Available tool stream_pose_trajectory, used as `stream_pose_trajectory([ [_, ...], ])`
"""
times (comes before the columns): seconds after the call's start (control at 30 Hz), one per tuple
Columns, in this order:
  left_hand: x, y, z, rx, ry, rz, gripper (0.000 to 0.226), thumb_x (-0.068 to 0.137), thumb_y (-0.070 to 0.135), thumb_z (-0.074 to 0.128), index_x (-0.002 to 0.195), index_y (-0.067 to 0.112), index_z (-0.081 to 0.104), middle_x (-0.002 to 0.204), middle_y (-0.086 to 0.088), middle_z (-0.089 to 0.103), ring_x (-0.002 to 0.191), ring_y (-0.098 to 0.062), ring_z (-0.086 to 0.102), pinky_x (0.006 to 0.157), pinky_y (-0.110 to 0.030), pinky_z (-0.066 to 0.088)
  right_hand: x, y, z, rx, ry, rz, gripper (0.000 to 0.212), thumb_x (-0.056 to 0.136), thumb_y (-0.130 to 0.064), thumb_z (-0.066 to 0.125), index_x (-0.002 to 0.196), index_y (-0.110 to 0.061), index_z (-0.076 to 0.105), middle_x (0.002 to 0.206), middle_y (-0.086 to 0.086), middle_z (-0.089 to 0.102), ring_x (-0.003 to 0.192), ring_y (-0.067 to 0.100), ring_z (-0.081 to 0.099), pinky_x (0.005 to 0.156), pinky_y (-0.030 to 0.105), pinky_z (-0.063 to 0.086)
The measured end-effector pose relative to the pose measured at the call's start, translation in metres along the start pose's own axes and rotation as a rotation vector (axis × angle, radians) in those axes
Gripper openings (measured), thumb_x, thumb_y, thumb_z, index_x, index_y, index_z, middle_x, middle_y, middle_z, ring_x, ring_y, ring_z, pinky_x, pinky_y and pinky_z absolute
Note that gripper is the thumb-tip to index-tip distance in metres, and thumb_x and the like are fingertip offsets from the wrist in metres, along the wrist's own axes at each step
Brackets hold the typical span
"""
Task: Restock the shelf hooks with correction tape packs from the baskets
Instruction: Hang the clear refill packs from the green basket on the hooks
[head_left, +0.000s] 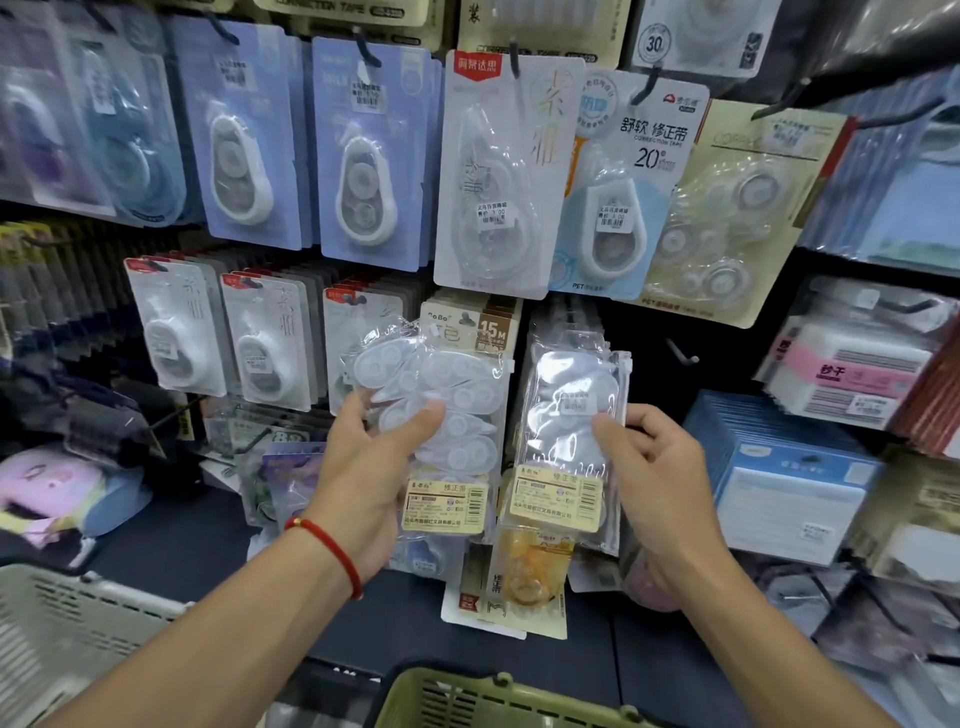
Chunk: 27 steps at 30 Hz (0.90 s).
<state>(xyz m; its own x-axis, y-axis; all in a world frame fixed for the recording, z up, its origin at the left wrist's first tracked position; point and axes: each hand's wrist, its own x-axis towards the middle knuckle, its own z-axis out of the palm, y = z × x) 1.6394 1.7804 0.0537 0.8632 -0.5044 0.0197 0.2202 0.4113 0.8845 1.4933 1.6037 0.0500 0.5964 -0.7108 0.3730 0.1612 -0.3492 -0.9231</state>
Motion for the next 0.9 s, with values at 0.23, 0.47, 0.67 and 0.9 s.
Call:
stream_pose_trajectory([
  [0.23,0.004,-0.001,-0.002,-0.031,0.019,-0.011,0.043,0.092,0.003,0.071,0.130,0.022,0.062,0.112,-0.008,0.080,0.094,-0.030,0.079,0.068,-0.041,0.066,-0.001,-0.002,0.003,0.001,0.010,0.007,0.016,0.101,-0.036,0.067,0.092,-0.025,0.072,0.074,0.007,0.076,0.059,0.028,0.067,0.054,0.041,0.056],
  [0.47,0.003,-0.001,-0.001,0.020,0.022,0.020,0.045,0.093,0.004,0.071,0.132,0.023,0.062,0.117,-0.005,0.078,0.108,-0.032,0.075,0.095,-0.051,0.059,0.008,0.005,0.001,-0.079,0.027,0.006,0.015,0.101,-0.038,0.066,0.097,-0.026,0.074,0.075,-0.008,0.077,0.062,-0.003,0.066,0.055,0.010,0.049],
  [0.67,0.002,-0.008,0.000,0.046,-0.016,0.047,0.051,0.089,0.005,0.077,0.134,0.024,0.060,0.119,-0.003,0.077,0.108,-0.028,0.075,0.086,-0.042,0.062,0.006,0.013,0.000,-0.609,0.032,-0.044,0.033,0.099,-0.041,0.065,0.129,-0.027,0.062,0.124,-0.014,0.062,0.118,0.010,0.057,0.099,0.035,0.049],
  [0.9,-0.006,-0.016,0.010,0.101,-0.084,0.073,0.066,0.070,0.016,0.088,0.130,0.021,0.059,0.117,-0.005,0.078,0.108,-0.028,0.076,0.094,-0.050,0.060,-0.009,0.008,0.020,-0.354,-0.338,-0.093,0.026,0.096,-0.052,0.066,0.095,-0.026,0.073,0.095,-0.009,0.075,0.090,0.009,0.070,0.081,0.038,0.058],
])
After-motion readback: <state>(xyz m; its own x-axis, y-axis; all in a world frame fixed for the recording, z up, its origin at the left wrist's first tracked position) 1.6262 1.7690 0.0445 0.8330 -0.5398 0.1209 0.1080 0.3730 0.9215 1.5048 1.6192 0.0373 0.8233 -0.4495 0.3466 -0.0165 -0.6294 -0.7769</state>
